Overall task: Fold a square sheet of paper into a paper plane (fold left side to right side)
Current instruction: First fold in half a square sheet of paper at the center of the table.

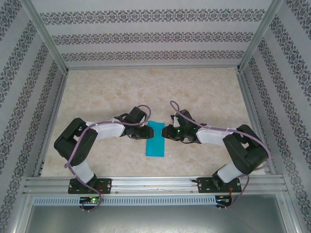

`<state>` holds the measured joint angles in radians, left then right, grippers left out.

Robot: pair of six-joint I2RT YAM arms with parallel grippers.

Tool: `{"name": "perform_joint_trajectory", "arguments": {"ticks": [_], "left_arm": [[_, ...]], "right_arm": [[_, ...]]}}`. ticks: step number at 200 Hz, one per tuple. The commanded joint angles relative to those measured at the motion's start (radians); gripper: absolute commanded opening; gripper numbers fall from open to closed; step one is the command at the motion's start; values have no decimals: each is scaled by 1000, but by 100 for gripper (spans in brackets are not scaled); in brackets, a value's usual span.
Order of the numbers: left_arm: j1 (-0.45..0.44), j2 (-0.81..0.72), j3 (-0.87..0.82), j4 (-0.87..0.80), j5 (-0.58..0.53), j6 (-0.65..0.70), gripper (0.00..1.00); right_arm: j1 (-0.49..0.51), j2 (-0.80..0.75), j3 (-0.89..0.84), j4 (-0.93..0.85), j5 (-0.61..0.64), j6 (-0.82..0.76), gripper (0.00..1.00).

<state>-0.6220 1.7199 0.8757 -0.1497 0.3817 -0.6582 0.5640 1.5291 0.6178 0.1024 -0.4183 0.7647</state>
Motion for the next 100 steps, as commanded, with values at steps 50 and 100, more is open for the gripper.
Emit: {"name": "perform_joint_trajectory", "arguments": {"ticks": [50, 100], "left_arm": [[-57, 137, 7, -1, -52, -29, 44], [-79, 179, 38, -15, -63, -26, 47]], "right_arm": [[-86, -187, -73, -161, 89, -66, 36], [-119, -255, -102, -202, 96, -79, 37]]}}
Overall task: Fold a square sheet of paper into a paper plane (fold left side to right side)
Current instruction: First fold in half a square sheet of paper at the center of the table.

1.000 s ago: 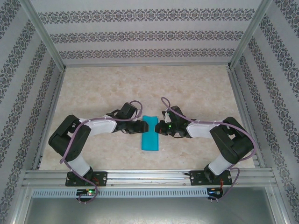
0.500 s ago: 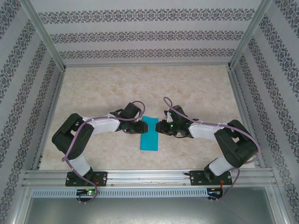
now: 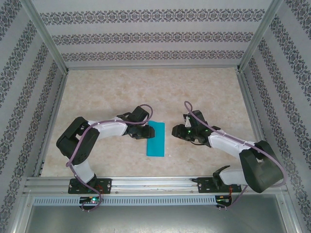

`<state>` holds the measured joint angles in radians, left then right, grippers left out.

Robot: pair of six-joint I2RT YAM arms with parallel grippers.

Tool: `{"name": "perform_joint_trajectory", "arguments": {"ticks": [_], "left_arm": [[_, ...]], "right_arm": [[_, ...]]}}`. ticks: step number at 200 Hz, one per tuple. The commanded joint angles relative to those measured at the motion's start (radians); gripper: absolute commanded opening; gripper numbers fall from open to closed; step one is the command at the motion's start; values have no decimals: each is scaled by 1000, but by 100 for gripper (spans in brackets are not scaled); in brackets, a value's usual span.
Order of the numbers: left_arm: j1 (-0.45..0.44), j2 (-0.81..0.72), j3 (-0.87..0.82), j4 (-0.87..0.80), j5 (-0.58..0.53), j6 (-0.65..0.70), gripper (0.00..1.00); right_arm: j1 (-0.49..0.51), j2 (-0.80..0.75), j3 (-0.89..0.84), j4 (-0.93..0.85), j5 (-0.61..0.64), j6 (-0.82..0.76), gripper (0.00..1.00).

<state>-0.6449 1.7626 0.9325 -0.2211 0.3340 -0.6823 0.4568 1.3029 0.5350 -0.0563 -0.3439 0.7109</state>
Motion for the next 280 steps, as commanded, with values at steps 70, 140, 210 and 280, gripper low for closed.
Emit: {"name": "perform_joint_trajectory", "arguments": {"ticks": [70, 140, 210, 280], "left_arm": [[-70, 163, 17, 11, -22, 36, 48], [-78, 185, 31, 8, -13, 40, 48], [-82, 196, 40, 2, -12, 42, 49], [-88, 204, 56, -27, -31, 57, 50]], "right_arm": [[-21, -31, -29, -54, 6, -39, 38], [-24, -24, -33, -51, -12, -41, 38], [-14, 3, -23, -41, -27, -39, 38], [0, 31, -4, -37, -39, -41, 38]]}}
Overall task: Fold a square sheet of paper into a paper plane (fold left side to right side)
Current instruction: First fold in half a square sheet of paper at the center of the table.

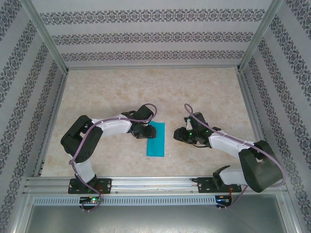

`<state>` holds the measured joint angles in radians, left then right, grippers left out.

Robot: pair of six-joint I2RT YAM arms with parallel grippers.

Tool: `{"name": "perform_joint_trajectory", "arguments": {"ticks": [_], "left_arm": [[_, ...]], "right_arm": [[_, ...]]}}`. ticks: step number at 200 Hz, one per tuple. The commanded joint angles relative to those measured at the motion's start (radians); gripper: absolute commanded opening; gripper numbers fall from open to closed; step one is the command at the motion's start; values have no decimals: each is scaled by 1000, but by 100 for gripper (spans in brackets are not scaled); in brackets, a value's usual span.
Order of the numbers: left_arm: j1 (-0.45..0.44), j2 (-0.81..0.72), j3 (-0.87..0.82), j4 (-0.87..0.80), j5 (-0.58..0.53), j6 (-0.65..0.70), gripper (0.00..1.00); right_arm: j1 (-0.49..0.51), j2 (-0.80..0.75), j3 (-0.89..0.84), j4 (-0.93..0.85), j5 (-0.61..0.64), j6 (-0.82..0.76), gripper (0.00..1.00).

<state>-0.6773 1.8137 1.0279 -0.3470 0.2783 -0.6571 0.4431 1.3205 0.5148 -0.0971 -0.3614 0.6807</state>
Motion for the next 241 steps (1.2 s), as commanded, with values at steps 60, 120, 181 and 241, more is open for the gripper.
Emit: {"name": "perform_joint_trajectory", "arguments": {"ticks": [60, 120, 181, 241], "left_arm": [[-56, 154, -47, 106, 9, 4, 50], [-54, 153, -57, 109, -5, -10, 50], [-45, 154, -66, 111, -8, -15, 50], [-40, 154, -73, 112, -7, -11, 49]], "right_arm": [[24, 23, 22, 4, -21, -9, 38], [25, 23, 21, 3, -20, -9, 38], [25, 23, 21, 3, -24, -9, 38], [29, 30, 24, 2, -28, -10, 38]]}}
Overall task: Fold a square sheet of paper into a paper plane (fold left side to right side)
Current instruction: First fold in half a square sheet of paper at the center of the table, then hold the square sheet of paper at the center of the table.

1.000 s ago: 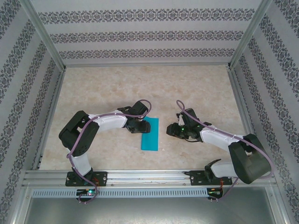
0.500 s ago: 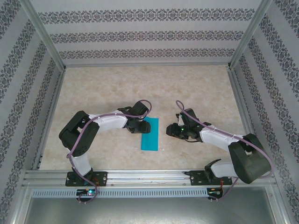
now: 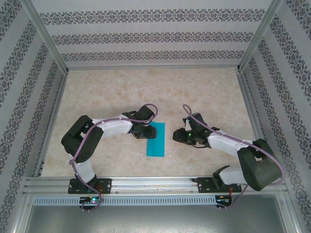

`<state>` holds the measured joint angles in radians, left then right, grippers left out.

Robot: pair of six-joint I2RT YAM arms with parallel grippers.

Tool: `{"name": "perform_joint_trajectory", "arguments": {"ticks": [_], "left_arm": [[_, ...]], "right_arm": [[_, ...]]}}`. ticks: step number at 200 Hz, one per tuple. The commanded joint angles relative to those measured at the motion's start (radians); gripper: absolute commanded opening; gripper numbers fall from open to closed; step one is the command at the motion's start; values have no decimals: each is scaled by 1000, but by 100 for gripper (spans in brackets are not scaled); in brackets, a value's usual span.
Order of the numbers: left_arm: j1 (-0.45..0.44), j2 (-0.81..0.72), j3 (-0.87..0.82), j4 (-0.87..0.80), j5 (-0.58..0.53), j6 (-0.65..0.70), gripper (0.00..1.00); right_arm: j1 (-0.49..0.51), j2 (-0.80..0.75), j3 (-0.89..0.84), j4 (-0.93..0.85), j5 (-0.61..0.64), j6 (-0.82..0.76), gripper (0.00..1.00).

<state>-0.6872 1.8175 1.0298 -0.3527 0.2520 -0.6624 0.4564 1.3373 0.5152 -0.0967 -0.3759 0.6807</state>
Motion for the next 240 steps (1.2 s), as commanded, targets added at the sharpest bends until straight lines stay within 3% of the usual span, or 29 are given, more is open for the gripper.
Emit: {"name": "perform_joint_trajectory", "arguments": {"ticks": [1, 165, 240], "left_arm": [[-30, 150, -75, 118, 20, -6, 49], [-17, 154, -86, 123, 23, -12, 49], [-17, 153, -86, 120, 24, -8, 48]], "right_arm": [[16, 14, 23, 3, -14, -10, 38], [85, 105, 57, 135, -89, 59, 38], [138, 211, 113, 222, -127, 97, 21]]}}
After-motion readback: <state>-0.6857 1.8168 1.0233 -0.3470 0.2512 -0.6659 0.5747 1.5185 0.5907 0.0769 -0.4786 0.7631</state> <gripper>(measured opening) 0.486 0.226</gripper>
